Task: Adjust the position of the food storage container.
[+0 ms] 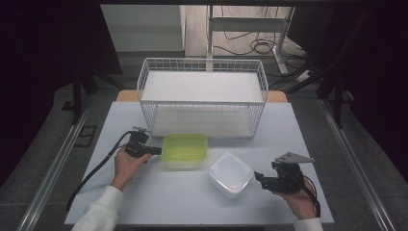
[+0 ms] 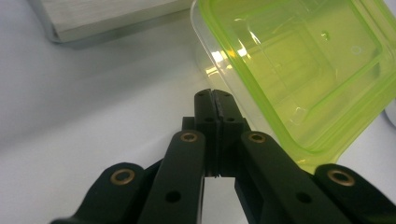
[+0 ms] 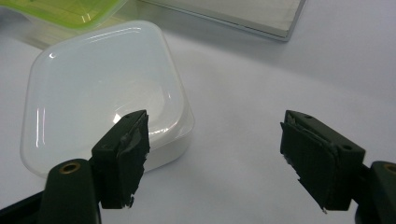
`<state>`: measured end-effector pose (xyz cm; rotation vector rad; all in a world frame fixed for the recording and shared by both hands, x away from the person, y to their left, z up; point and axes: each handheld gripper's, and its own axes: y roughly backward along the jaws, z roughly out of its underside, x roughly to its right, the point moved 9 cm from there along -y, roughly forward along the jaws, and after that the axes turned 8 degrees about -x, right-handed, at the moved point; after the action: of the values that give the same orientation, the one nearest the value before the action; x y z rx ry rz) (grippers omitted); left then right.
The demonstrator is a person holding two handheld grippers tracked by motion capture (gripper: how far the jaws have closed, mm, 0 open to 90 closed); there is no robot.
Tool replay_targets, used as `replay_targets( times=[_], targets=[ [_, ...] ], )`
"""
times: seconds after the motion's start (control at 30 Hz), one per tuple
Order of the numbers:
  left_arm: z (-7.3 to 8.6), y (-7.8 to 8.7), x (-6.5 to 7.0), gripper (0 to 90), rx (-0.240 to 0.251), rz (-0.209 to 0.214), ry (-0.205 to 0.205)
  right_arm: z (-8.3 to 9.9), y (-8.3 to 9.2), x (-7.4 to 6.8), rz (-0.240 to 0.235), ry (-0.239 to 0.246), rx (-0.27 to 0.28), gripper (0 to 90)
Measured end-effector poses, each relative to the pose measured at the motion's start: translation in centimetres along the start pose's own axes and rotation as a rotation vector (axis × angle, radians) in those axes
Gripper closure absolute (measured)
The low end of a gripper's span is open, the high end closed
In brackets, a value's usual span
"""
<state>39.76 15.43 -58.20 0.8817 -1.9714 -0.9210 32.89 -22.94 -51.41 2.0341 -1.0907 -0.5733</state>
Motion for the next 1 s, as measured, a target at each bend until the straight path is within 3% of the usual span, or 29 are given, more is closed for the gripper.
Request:
replay_targets(
  times=[0.27, 0.43, 0.5, 0.57, 0.6, 0.73, 0.77, 1.0],
  targets=[
    [-0.3, 1.2, -0.5, 89.1, 0.046, -0.033, 0.006, 0.0, 0.2, 0.0, 0.004, -0.002, 0.004, 23.7],
    [0.0, 4.7, -0.3, 84.7, 0.134, -0.048, 0.01, 0.0, 0.3, 0.0, 0.004, -0.006, 0.006, 23.7],
    [0.3, 5.8, 0.3, 75.8, 0.149, -0.02, 0.016, -0.1, 0.4, -0.1, 0.002, -0.008, 0.009, 23.6],
    [0.8, 6.8, 0.8, 60.7, 0.162, -0.004, 0.017, -0.3, 0.5, -0.3, -0.009, -0.009, 0.016, 23.3],
    [1.0, 7.2, 1.1, 56.1, 0.178, 0.0, 0.021, -0.4, 0.6, -0.3, -0.011, -0.007, 0.019, 23.1],
    [1.5, 8.0, 1.5, 35.4, 0.17, -0.003, 0.019, -1.1, 0.7, -1.2, -0.044, -0.003, 0.029, 21.5],
    [1.6, 8.7, 1.8, 32.9, 0.198, -0.01, 0.022, -1.3, 0.7, -1.3, -0.049, 0.001, 0.031, 21.4],
    [2.7, 10.5, 3.4, 24.6, 0.249, 0.025, -0.019, -2.8, 0.2, -2.3, -0.102, -0.011, 0.052, 21.7]
  ],
)
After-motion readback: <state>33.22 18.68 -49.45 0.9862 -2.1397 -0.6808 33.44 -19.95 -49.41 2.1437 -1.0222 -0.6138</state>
